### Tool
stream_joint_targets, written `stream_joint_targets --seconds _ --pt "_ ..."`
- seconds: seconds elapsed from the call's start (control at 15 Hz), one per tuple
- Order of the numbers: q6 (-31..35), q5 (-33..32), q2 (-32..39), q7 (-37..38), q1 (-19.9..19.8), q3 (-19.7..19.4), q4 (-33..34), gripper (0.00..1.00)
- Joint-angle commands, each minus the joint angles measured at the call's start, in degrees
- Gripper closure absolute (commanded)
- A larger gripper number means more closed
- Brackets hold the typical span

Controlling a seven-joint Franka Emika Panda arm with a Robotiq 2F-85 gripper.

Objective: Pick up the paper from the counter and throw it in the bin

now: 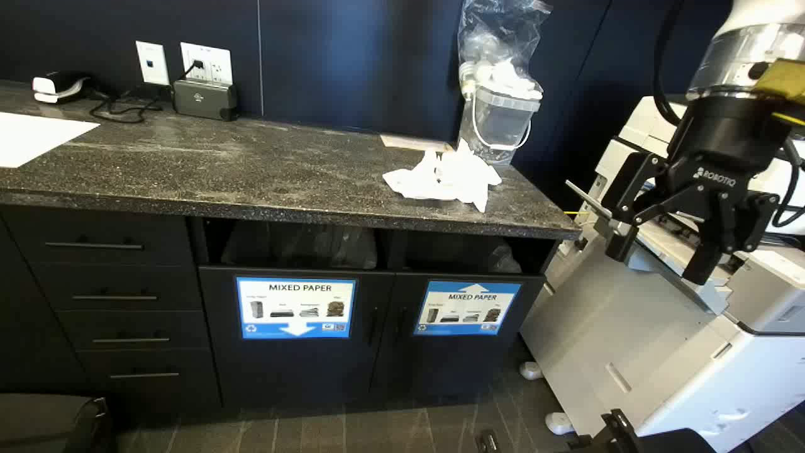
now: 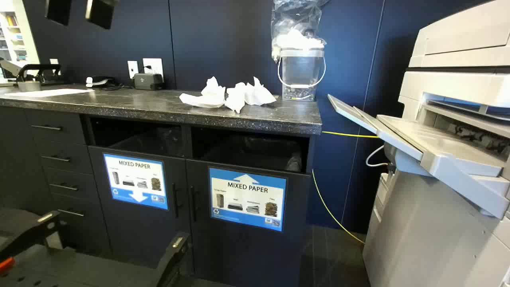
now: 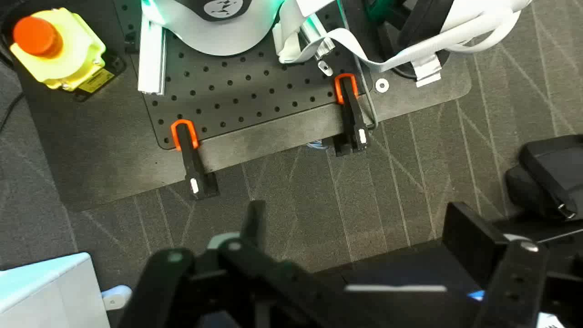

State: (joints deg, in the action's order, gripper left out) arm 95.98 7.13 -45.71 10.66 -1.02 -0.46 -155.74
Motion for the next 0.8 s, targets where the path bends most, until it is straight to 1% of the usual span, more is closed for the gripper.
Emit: stream_joint_targets --seconds 0.0,0.27,0.4,0.53,0.67,0.73 --pt "-0.24 0.43 0.0 -0.52 -0.89 0.74 0.18 0.0" --pt "-0.23 0.43 -0.04 -0.52 -0.89 0.74 0.2 0.0" --pt "1.39 -1.53 1.05 -0.12 -1.96 1.05 1.08 0.0" --pt "4.12 -5.09 3.94 -0.63 -3.25 1.22 3.23 0.0" --pt "6.65 -10.01 9.25 -3.13 -3.68 0.82 7.34 0.0" --pt "7.55 -12.8 12.99 -4.55 -3.69 0.8 10.38 0.0"
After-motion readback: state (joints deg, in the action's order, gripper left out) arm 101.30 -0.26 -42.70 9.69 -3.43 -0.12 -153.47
